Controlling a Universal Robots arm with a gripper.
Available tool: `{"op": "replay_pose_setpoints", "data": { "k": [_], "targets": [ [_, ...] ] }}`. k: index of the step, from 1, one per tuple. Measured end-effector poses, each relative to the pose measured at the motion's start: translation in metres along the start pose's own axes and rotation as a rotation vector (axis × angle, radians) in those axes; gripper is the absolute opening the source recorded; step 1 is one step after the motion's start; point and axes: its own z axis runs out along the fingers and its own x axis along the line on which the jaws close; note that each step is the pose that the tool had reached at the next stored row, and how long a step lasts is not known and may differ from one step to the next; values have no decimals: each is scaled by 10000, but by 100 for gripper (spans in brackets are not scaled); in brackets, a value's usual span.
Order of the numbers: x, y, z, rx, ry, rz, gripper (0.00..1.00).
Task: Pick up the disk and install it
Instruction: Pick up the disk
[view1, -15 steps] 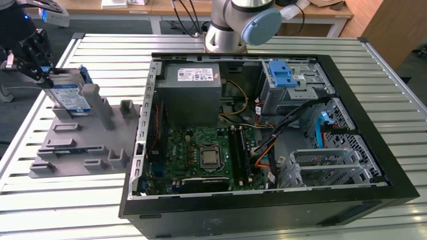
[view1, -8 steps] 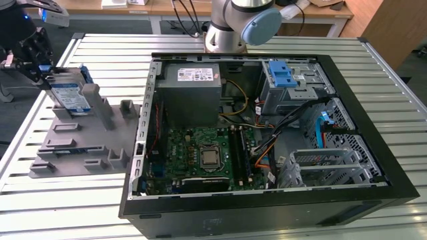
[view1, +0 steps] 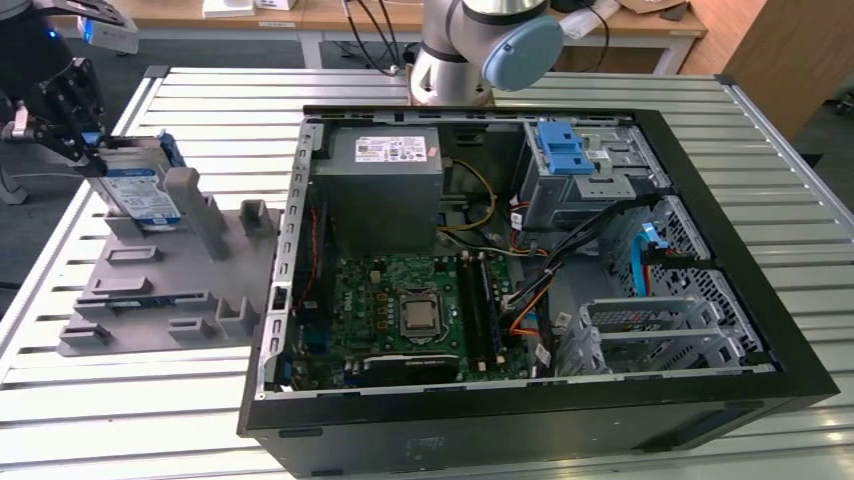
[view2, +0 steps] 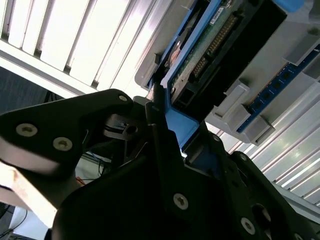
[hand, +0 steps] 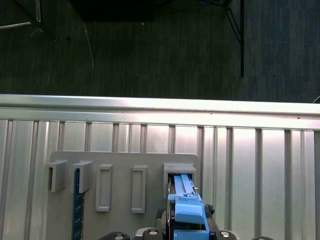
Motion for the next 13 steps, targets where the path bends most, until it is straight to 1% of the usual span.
{"op": "replay_pose_setpoints", "data": {
  "k": [8,13],
  "targets": [
    [0,0,-3,-1,0,-20,36],
    [-1,1,-47,0,0,-21,36]
  ]
}}
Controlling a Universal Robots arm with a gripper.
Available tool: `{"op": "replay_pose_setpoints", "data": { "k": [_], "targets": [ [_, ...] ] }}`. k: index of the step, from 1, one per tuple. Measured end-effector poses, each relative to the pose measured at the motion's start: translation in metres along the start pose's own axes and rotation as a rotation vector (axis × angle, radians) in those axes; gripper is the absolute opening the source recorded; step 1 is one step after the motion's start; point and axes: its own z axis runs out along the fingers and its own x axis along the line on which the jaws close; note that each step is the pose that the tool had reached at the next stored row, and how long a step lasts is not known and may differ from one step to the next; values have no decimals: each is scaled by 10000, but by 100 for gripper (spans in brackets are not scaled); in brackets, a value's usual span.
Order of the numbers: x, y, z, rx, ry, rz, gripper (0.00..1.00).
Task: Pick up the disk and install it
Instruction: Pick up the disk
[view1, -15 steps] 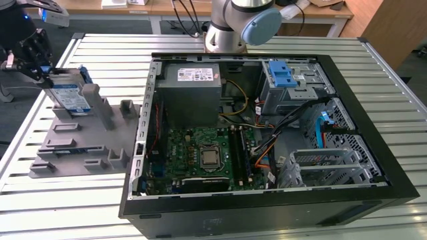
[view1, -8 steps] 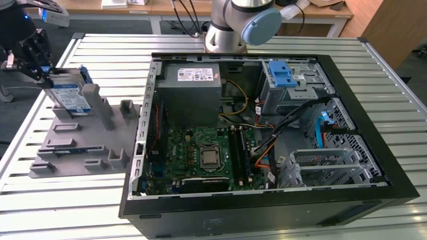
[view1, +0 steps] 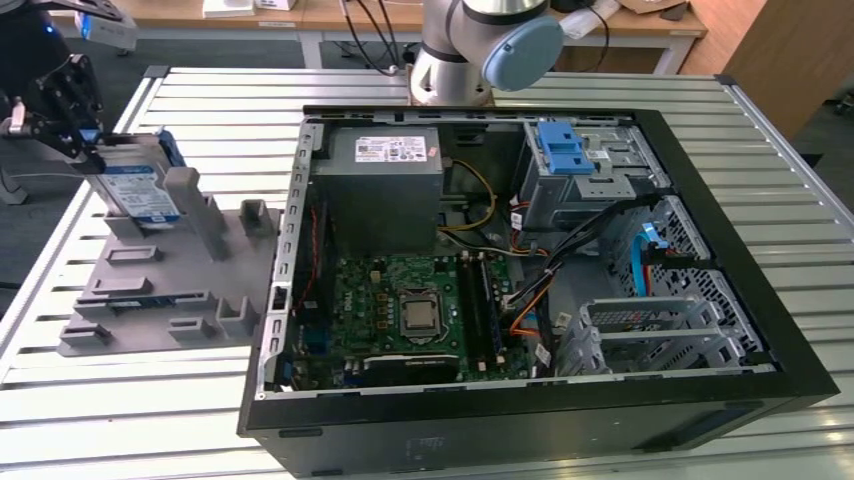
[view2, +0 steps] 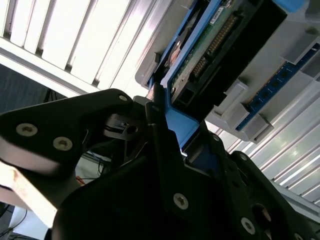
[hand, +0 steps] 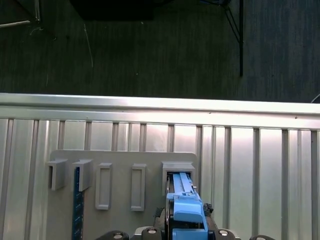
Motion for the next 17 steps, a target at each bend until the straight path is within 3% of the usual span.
{"op": "replay_pose_setpoints", "data": {
  "k": [17],
  "targets": [
    [-1,1,-55,0,0,0,36]
  ]
}}
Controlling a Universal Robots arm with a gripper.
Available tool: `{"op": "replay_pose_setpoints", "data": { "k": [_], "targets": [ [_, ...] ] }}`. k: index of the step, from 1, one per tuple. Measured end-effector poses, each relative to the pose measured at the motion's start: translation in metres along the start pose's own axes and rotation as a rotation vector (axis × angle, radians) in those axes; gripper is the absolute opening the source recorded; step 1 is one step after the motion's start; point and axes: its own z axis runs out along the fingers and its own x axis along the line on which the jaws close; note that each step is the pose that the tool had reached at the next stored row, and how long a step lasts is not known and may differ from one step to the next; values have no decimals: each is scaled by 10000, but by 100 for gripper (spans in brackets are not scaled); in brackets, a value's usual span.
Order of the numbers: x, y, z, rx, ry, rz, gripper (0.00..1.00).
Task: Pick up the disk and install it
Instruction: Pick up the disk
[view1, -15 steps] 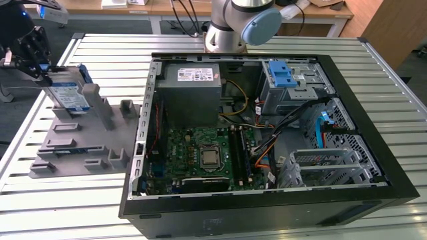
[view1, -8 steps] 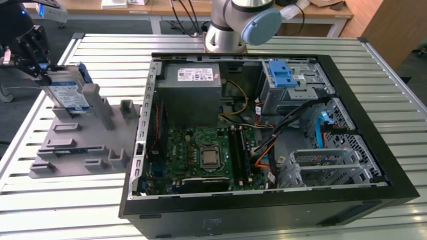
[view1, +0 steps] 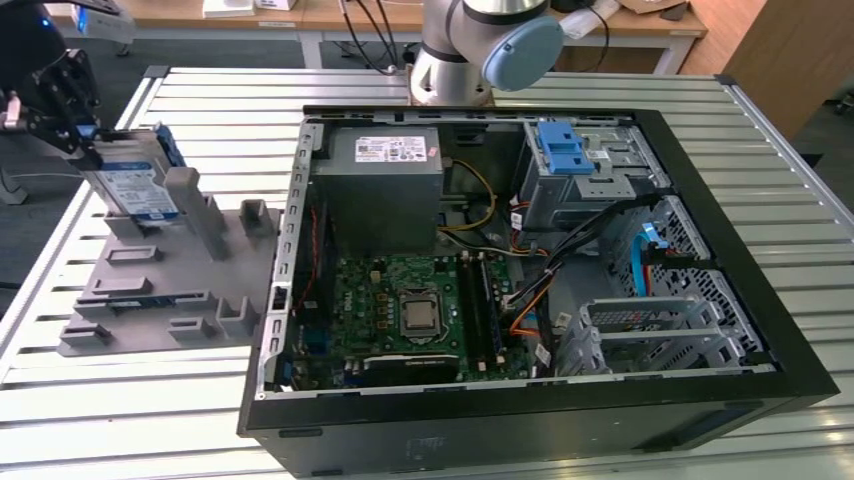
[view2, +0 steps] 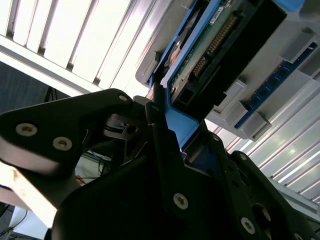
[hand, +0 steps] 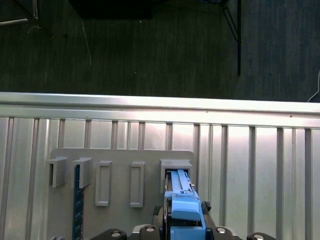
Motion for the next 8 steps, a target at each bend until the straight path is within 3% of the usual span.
{"op": "replay_pose_setpoints", "data": {
  "k": [8],
  "targets": [
    [0,0,-23,0,0,0,36]
  ]
}}
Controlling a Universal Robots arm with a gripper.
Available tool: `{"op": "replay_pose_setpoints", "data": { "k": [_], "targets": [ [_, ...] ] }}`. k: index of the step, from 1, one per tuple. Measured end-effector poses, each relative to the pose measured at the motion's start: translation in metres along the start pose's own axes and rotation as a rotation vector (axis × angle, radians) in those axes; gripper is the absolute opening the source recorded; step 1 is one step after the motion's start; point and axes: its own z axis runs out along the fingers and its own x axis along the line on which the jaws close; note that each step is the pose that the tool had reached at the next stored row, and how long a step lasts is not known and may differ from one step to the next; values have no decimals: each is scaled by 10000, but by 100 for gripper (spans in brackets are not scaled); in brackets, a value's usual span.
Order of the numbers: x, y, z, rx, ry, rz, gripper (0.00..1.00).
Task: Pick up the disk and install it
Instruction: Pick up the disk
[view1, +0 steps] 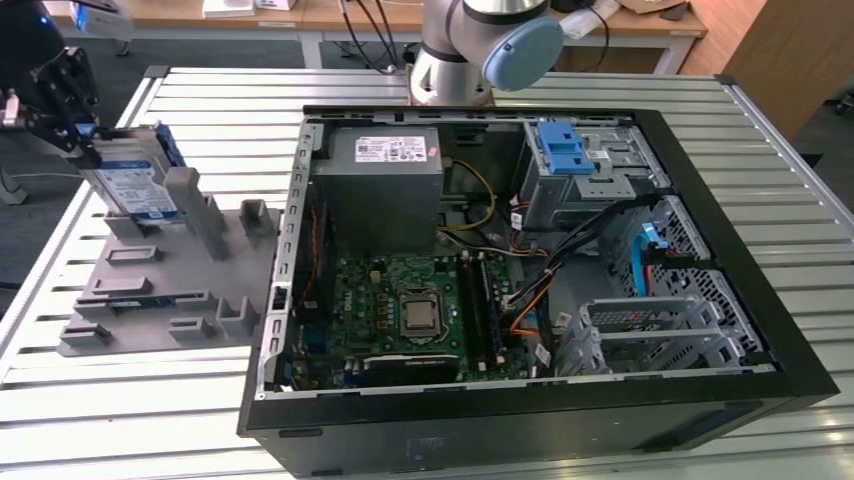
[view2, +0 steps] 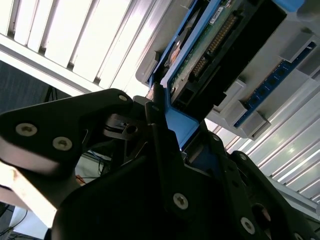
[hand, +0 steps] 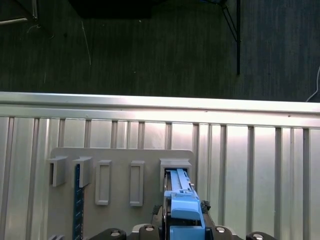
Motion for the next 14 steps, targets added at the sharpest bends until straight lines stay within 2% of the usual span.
{"op": "replay_pose_setpoints", "data": {
  "k": [14],
  "targets": [
    [-1,0,-39,-1,1,0,36]
  ]
}}
